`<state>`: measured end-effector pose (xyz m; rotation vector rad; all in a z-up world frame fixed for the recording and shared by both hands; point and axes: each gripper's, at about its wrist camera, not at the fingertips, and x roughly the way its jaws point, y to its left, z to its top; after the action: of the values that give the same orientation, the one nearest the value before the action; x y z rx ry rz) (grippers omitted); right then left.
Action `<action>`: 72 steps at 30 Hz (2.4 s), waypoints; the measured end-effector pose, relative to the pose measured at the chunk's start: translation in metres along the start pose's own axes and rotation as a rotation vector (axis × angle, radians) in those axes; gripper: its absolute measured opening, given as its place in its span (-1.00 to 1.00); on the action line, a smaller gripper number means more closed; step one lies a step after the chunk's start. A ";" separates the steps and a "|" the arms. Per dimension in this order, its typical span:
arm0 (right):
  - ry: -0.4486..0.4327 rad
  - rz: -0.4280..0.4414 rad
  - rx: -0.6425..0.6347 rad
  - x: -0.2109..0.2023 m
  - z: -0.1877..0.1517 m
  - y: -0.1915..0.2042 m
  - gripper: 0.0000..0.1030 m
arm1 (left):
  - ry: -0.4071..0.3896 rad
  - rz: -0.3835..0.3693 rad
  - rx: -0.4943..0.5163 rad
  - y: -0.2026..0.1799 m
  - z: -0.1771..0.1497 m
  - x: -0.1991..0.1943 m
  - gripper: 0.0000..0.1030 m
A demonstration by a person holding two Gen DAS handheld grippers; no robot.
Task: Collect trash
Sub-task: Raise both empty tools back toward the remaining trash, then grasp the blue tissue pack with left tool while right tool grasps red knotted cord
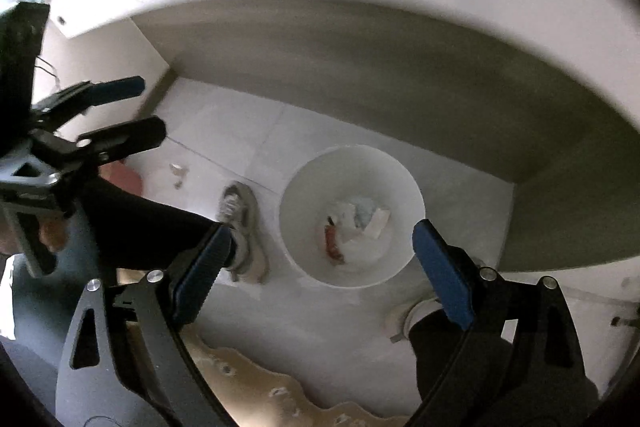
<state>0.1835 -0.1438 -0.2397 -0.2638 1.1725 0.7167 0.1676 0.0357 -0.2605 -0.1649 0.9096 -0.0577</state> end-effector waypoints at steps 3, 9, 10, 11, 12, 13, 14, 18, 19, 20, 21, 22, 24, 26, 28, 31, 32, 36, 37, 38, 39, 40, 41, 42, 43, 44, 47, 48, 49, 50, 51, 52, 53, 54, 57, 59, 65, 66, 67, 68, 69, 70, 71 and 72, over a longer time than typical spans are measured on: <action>-0.095 -0.015 -0.034 -0.054 0.003 0.017 0.77 | -0.073 0.003 0.010 -0.008 0.007 -0.044 0.88; -0.379 -0.048 -0.074 -0.184 0.029 0.034 0.88 | -0.224 0.037 0.023 -0.023 0.045 -0.126 0.88; -0.413 -0.057 -0.078 -0.198 0.035 0.035 0.89 | -0.240 0.045 0.027 -0.024 0.053 -0.134 0.88; -0.444 -0.067 -0.083 -0.210 0.041 0.034 0.89 | -0.260 0.050 0.035 -0.027 0.063 -0.143 0.88; -0.474 -0.079 -0.089 -0.222 0.048 0.034 0.89 | -0.283 0.056 0.044 -0.029 0.074 -0.152 0.88; -0.508 -0.102 -0.096 -0.236 0.059 0.033 0.89 | -0.302 0.065 0.048 -0.030 0.082 -0.159 0.88; -0.531 -0.116 -0.100 -0.246 0.071 0.028 0.89 | -0.325 0.084 0.057 -0.032 0.096 -0.166 0.88; -0.569 -0.175 -0.101 -0.263 0.113 0.017 0.89 | -0.357 0.137 0.081 -0.035 0.144 -0.169 0.88; -0.571 -0.193 -0.088 -0.268 0.124 0.014 0.89 | -0.360 0.147 0.086 -0.034 0.156 -0.170 0.88; -0.574 -0.195 -0.084 -0.271 0.132 0.008 0.89 | -0.367 0.161 0.091 -0.034 0.169 -0.169 0.88; -0.568 -0.192 -0.077 -0.269 0.145 0.001 0.89 | -0.369 0.191 0.084 -0.031 0.183 -0.161 0.88; -0.563 -0.193 -0.069 -0.263 0.153 -0.004 0.89 | -0.365 0.208 0.081 -0.029 0.196 -0.157 0.88; -0.549 -0.197 -0.044 -0.255 0.176 -0.015 0.89 | -0.354 0.216 0.086 -0.027 0.225 -0.145 0.88; -0.540 -0.197 -0.042 -0.250 0.187 -0.018 0.89 | -0.329 0.196 0.080 -0.023 0.250 -0.133 0.88; -0.535 -0.205 -0.046 -0.241 0.203 -0.026 0.89 | -0.294 0.163 0.060 -0.015 0.271 -0.116 0.88; -0.518 -0.208 -0.040 -0.224 0.223 -0.039 0.89 | -0.231 0.131 0.043 -0.009 0.291 -0.084 0.88; -0.512 -0.210 -0.036 -0.219 0.227 -0.042 0.89 | -0.201 0.143 0.041 -0.006 0.299 -0.070 0.88; -0.482 -0.211 -0.019 -0.202 0.250 -0.057 0.89 | -0.096 0.186 0.039 0.001 0.312 -0.037 0.85; -0.481 -0.206 -0.022 -0.199 0.255 -0.059 0.89 | -0.063 0.165 0.037 0.002 0.313 -0.032 0.68; -0.483 -0.203 -0.027 -0.197 0.258 -0.059 0.89 | -0.041 0.141 0.036 0.003 0.313 -0.028 0.58; -0.487 -0.198 -0.034 -0.195 0.262 -0.059 0.89 | -0.027 0.136 0.031 0.004 0.313 -0.026 0.53; -0.488 -0.193 -0.037 -0.193 0.263 -0.060 0.89 | -0.026 0.140 0.033 0.004 0.313 -0.026 0.54; -0.488 -0.190 -0.037 -0.192 0.264 -0.060 0.89 | -0.023 0.146 0.037 0.003 0.313 -0.026 0.54; -0.487 -0.187 -0.037 -0.190 0.266 -0.060 0.89 | -0.021 0.156 0.044 0.001 0.313 -0.025 0.52; -0.483 -0.184 -0.037 -0.187 0.267 -0.060 0.89 | -0.022 0.167 0.048 0.000 0.312 -0.026 0.49; -0.478 -0.183 -0.038 -0.184 0.269 -0.061 0.89 | -0.028 0.171 0.048 -0.001 0.310 -0.028 0.47; -0.471 -0.183 -0.037 -0.180 0.272 -0.062 0.89 | -0.070 0.185 0.041 -0.001 0.308 -0.038 0.47; -0.471 -0.181 -0.035 -0.180 0.271 -0.062 0.89 | -0.079 0.191 0.050 -0.001 0.308 -0.040 0.48; -0.471 -0.179 -0.036 -0.180 0.272 -0.062 0.89 | -0.075 0.188 0.047 0.001 0.309 -0.039 0.49; -0.472 -0.178 -0.039 -0.181 0.271 -0.062 0.89 | -0.062 0.179 0.037 0.002 0.311 -0.037 0.50; -0.472 -0.178 -0.039 -0.181 0.271 -0.062 0.89 | -0.045 0.156 0.027 0.004 0.313 -0.034 0.50; -0.473 -0.180 -0.039 -0.181 0.270 -0.062 0.89 | -0.034 0.141 0.021 0.004 0.316 -0.032 0.49; -0.475 -0.180 -0.037 -0.182 0.269 -0.062 0.89 | -0.032 0.137 0.015 0.004 0.318 -0.030 0.47; -0.479 -0.179 -0.032 -0.183 0.269 -0.063 0.89 | -0.048 0.150 0.021 0.003 0.319 -0.032 0.46; -0.481 -0.182 -0.019 -0.186 0.267 -0.069 0.89 | -0.082 0.163 0.041 -0.002 0.317 -0.041 0.43; -0.469 -0.195 -0.014 -0.183 0.268 -0.075 0.89 | -0.091 0.137 0.029 -0.002 0.313 -0.047 0.38; -0.382 -0.189 0.026 -0.158 0.291 -0.093 0.74 | -0.106 0.113 0.027 -0.005 0.298 -0.062 0.23; -0.370 -0.194 0.023 -0.154 0.296 -0.094 0.70 | -0.112 0.121 0.025 -0.005 0.296 -0.065 0.23; -0.358 -0.197 0.024 -0.150 0.300 -0.095 0.62 | -0.123 0.132 0.020 -0.004 0.294 -0.070 0.22; -0.347 -0.198 0.031 -0.147 0.304 -0.096 0.42 | -0.130 0.137 0.016 -0.004 0.294 -0.072 0.22; -0.334 -0.197 0.042 -0.143 0.308 -0.098 0.34 | -0.141 0.141 0.008 -0.001 0.292 -0.077 0.22; -0.323 -0.196 0.047 -0.140 0.310 -0.099 0.15 | -0.150 0.142 0.002 0.001 0.290 -0.081 0.21; -0.299 -0.192 0.054 -0.135 0.312 -0.101 -0.11 | -0.158 0.141 -0.003 0.003 0.288 -0.086 0.21; -0.287 -0.189 0.061 -0.133 0.313 -0.103 -0.28 | -0.164 0.139 -0.008 0.005 0.286 -0.090 0.21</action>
<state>0.4559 -0.1017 -0.0156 -0.2097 0.8817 0.5322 0.3382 0.0852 -0.0189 -0.1112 0.7560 0.0874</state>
